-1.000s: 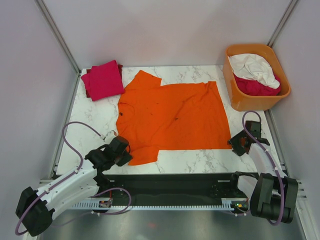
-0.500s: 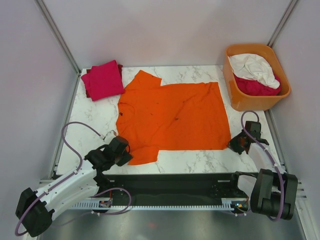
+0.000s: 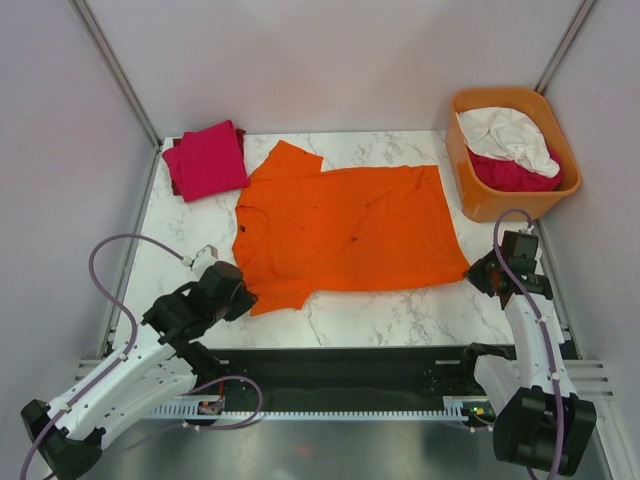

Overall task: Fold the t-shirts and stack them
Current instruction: Fold the tshirt

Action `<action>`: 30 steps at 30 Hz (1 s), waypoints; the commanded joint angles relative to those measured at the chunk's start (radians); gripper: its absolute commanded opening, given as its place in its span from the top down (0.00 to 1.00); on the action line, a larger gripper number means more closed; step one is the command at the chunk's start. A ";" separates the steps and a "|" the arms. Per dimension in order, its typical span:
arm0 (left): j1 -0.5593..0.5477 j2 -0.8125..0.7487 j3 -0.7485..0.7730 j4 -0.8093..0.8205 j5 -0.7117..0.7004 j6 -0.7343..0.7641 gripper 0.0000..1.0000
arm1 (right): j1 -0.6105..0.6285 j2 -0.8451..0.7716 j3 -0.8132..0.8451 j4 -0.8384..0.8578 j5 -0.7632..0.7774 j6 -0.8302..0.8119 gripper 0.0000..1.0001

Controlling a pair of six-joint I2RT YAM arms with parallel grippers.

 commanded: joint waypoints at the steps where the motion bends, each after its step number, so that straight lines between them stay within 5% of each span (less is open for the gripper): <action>1: -0.002 -0.035 -0.003 -0.102 -0.034 -0.012 0.98 | -0.004 -0.047 -0.004 -0.074 0.022 0.002 1.00; 12: -0.002 -0.082 0.052 -0.182 -0.050 -0.009 0.98 | -0.003 -0.093 0.029 -0.077 0.026 0.022 1.00; 19: 0.024 0.280 0.350 -0.118 -0.120 0.200 0.96 | -0.001 0.187 0.165 0.087 -0.041 0.016 1.00; 24: 0.142 0.558 0.579 -0.041 -0.013 0.388 0.95 | 0.026 0.392 0.332 0.152 -0.096 0.016 1.00; 30: 0.288 0.817 0.685 0.057 0.097 0.494 0.96 | 0.112 0.574 0.475 0.182 -0.035 0.015 1.00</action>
